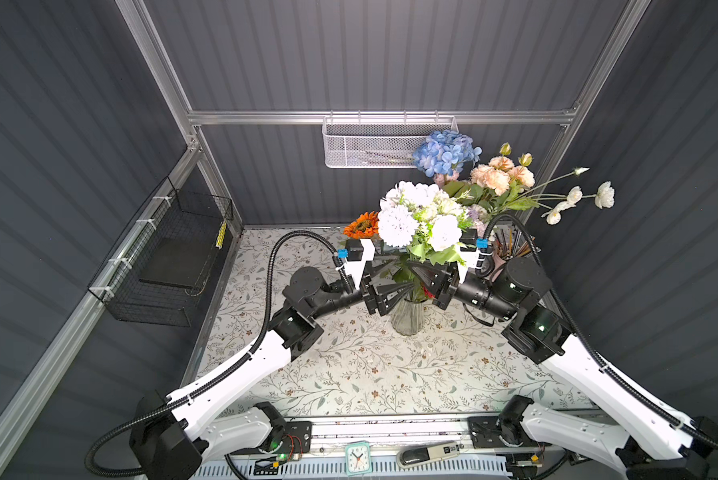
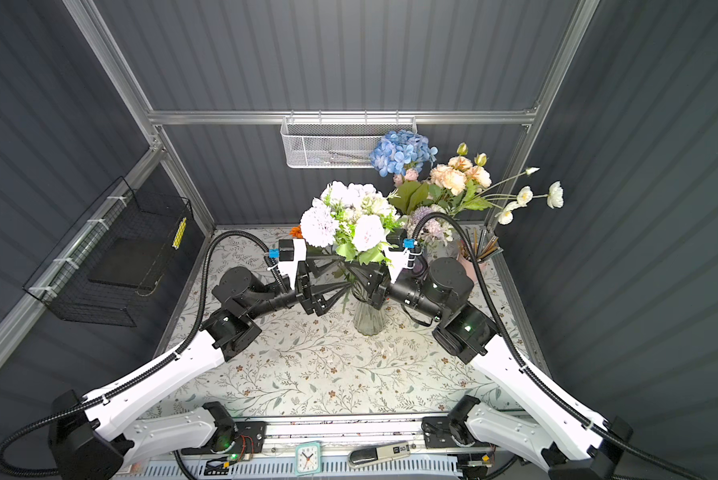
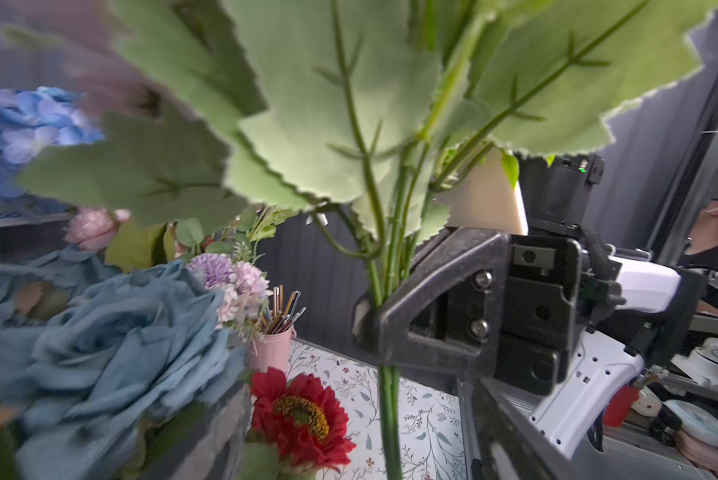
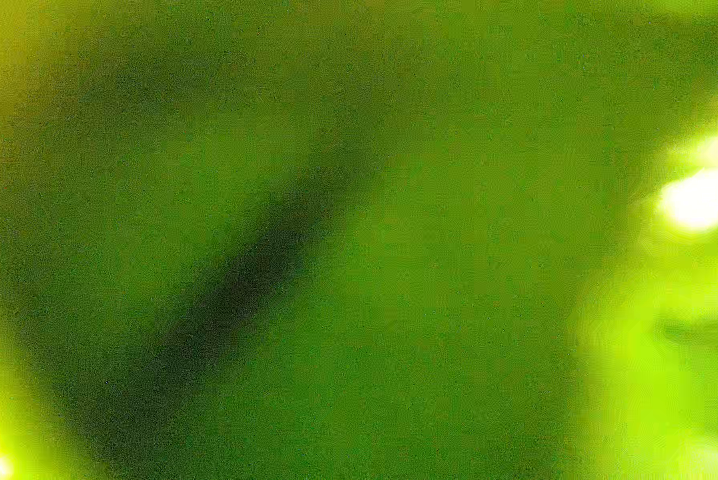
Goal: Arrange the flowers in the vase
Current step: 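Lower the pale flower bunch into the glass vase with both grippers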
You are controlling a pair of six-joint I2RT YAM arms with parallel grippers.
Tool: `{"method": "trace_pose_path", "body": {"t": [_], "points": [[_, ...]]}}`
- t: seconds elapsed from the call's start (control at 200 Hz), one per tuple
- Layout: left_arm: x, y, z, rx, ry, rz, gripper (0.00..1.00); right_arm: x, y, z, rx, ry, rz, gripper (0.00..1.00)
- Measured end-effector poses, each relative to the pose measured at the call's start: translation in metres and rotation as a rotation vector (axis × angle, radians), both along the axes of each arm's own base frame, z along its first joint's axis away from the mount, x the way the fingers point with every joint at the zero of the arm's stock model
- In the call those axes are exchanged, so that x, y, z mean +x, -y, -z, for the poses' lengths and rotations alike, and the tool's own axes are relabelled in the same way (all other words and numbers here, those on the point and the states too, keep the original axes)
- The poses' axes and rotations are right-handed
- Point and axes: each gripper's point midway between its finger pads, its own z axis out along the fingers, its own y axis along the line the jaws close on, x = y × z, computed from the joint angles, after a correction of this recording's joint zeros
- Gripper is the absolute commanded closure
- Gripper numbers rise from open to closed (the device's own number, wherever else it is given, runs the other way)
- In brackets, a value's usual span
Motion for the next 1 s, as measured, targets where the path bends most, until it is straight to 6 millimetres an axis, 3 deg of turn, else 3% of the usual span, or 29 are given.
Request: {"method": "trace_pose_path", "body": {"t": [0.11, 0.275, 0.425, 0.63, 0.775, 0.9, 1.001], "points": [[0.011, -0.013, 0.019, 0.03, -0.06, -0.107, 0.2, 0.0, 0.011, 0.008, -0.03, 0.016, 0.055, 1.0], [0.037, -0.029, 0.056, 0.079, -0.156, -0.269, 0.35, 0.005, 0.019, 0.025, -0.076, 0.044, 0.114, 1.0], [0.069, -0.034, 0.092, 0.114, -0.261, -0.349, 0.43, 0.016, 0.014, 0.039, -0.148, 0.088, 0.138, 1.0], [0.11, -0.039, 0.123, 0.106, -0.352, -0.397, 0.45, 0.025, 0.0, 0.045, -0.233, 0.231, 0.148, 1.0], [0.117, -0.03, 0.132, 0.117, -0.359, -0.375, 0.47, 0.028, -0.005, 0.04, -0.267, 0.335, 0.156, 1.0], [0.122, -0.024, 0.126, 0.104, -0.345, -0.361, 0.51, 0.032, -0.004, 0.034, -0.27, 0.423, 0.189, 1.0], [0.123, -0.021, 0.12, 0.09, -0.33, -0.352, 0.53, 0.036, -0.004, 0.042, -0.281, 0.456, 0.212, 1.0]]}}
